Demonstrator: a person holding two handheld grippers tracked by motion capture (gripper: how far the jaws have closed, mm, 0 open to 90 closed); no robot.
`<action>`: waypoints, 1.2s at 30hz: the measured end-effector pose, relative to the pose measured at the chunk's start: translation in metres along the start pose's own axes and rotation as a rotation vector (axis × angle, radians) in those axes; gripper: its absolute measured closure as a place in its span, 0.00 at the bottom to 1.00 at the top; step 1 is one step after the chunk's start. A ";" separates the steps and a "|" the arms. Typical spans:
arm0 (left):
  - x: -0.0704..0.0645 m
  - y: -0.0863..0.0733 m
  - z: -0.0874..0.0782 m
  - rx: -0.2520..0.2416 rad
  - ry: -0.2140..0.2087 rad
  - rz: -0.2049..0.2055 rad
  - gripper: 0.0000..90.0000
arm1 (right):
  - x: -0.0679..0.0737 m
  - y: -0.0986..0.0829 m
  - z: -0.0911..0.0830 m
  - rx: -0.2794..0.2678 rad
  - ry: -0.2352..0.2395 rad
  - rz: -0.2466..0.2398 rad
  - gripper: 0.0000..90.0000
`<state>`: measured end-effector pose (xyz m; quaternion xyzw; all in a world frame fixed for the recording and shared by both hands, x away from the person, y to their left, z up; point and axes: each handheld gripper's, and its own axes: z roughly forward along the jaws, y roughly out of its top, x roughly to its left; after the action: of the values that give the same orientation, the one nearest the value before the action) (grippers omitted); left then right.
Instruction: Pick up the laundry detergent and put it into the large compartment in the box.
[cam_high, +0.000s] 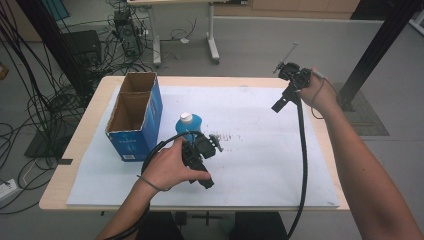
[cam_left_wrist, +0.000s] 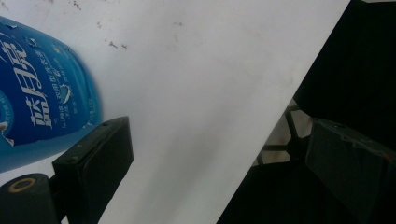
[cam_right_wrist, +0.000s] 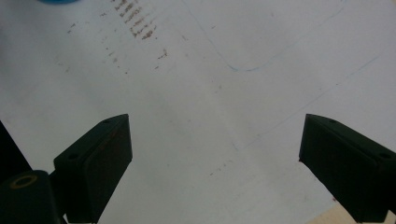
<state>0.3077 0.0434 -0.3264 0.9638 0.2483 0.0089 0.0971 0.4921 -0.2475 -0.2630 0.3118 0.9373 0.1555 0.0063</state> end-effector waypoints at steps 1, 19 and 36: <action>0.000 0.000 0.000 0.001 -0.001 0.001 0.09 | -0.001 -0.001 0.001 -0.004 -0.001 -0.018 0.10; 0.000 0.005 -0.003 0.000 -0.004 0.012 0.09 | -0.005 0.000 0.002 0.017 -0.016 -0.034 0.10; 0.002 0.003 -0.046 -0.042 0.039 -0.015 0.09 | -0.010 0.004 0.004 0.025 -0.012 -0.034 0.10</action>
<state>0.3082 0.0503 -0.2810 0.9593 0.2572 0.0320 0.1125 0.5034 -0.2489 -0.2667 0.2970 0.9443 0.1417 0.0108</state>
